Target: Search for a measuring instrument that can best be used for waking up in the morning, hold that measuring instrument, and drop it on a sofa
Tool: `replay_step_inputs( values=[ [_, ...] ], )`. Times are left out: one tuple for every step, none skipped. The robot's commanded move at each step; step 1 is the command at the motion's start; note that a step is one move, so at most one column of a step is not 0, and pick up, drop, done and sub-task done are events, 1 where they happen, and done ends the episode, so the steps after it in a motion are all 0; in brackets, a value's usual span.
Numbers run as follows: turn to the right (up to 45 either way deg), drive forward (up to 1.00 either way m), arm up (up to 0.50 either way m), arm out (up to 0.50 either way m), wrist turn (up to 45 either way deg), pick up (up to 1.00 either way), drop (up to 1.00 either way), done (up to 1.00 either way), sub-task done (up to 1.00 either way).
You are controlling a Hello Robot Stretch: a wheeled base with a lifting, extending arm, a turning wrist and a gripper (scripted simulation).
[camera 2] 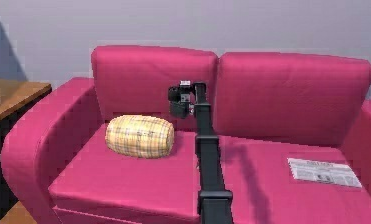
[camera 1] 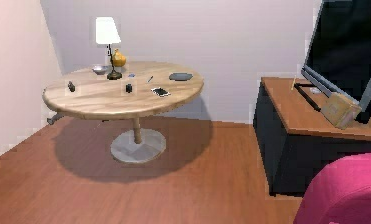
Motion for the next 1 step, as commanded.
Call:
replay_step_inputs(
  values=[
    [0.0, 0.0, 0.0, -0.08, 0.0, 0.0, 0.0, 0.0, 0.0]
  ],
)
